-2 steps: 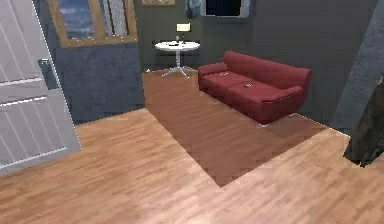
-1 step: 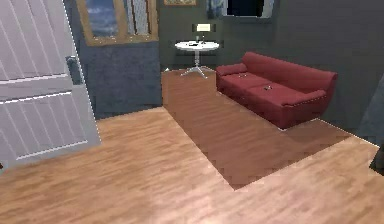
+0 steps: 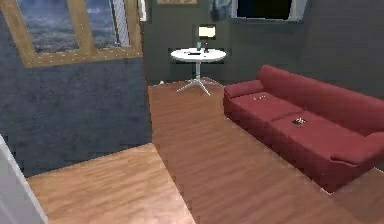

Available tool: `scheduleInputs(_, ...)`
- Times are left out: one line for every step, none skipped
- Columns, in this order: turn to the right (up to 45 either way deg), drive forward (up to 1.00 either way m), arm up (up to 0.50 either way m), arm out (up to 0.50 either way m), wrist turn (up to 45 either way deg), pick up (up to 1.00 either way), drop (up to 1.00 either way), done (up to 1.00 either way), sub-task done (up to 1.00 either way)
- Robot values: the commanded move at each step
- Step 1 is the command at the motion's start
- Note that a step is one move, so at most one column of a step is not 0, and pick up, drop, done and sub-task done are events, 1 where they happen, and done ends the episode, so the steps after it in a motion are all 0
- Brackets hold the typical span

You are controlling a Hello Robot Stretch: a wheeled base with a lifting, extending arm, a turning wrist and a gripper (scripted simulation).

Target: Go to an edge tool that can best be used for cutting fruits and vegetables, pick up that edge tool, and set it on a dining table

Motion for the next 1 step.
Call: scheduleInputs(0.0,1.0,0.0,0.0,0.0,0.0,0.0,0.0,0.0)
